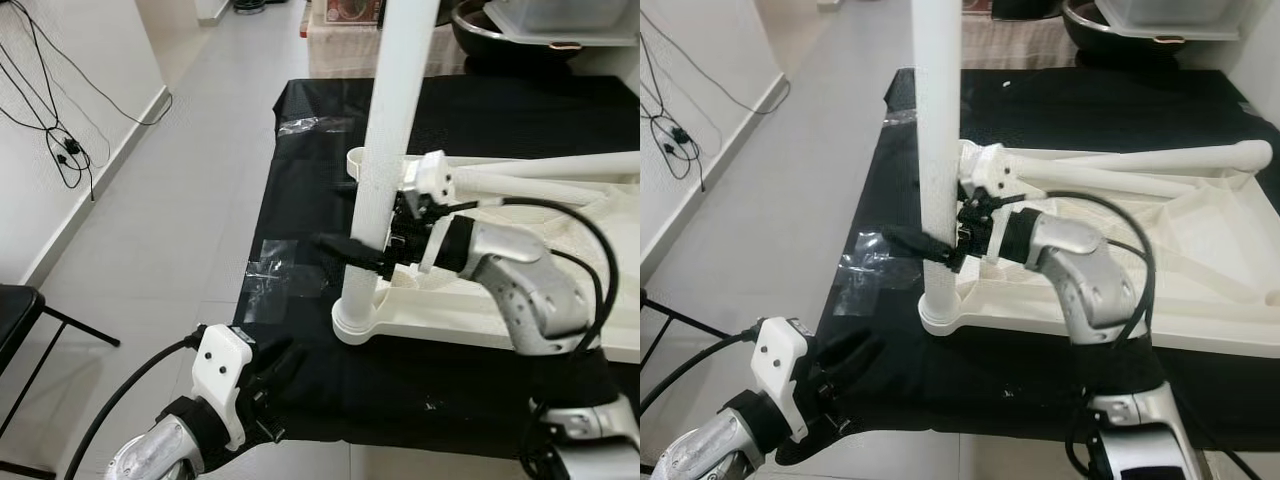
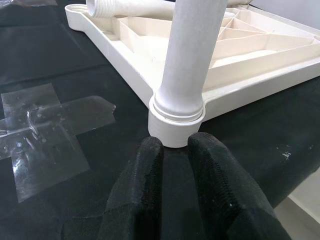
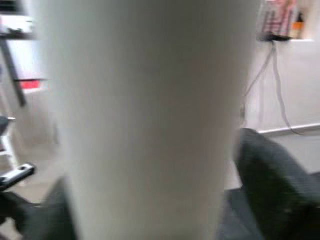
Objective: Building children table
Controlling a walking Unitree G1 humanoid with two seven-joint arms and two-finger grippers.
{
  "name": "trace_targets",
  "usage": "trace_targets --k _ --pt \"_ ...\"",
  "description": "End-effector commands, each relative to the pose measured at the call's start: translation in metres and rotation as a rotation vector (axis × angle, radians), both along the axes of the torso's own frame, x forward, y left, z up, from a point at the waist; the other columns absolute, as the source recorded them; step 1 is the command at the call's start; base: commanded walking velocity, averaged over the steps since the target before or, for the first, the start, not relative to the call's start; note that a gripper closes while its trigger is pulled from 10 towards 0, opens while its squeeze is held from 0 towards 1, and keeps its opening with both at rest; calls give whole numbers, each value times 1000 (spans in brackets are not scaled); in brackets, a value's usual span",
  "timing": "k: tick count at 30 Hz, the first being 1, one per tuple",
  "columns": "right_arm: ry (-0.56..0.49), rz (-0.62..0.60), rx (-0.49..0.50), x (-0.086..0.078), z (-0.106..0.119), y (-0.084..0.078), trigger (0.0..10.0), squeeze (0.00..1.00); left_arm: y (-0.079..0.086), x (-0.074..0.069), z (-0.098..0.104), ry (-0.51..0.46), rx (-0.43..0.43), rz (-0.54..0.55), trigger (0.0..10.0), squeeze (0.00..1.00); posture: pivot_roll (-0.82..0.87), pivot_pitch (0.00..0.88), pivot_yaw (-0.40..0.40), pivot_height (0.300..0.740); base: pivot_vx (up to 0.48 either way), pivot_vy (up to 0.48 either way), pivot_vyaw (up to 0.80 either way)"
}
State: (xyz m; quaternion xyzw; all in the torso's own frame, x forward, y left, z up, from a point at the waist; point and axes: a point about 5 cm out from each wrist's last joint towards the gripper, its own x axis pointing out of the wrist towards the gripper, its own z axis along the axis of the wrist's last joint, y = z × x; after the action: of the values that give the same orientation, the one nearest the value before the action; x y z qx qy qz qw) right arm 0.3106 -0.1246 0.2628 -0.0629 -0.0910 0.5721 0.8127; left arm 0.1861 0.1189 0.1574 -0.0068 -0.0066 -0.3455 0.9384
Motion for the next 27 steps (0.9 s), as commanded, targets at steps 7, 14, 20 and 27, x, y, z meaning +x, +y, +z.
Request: trace_targets --k 7,14,20,27 --pt "57 117 -15 -7 -5 -13 0 0 2 -1 1 -4 13 13 10000 0 69 170 -4 740 0 0 0" --pt "99 17 -19 -16 -24 -17 0 0 2 0 1 -8 9 17 10000 0 59 177 -12 740 0 0 0" --pt "123 -909 -137 -14 -77 -25 0 0 2 -1 0 -1 8 20 10000 0 44 187 -12 740 0 0 0" --pt "139 -971 -137 -41 -89 0 0 0 -3 2 -3 5 -1 -7 10000 0 20 162 -3 740 0 0 0"
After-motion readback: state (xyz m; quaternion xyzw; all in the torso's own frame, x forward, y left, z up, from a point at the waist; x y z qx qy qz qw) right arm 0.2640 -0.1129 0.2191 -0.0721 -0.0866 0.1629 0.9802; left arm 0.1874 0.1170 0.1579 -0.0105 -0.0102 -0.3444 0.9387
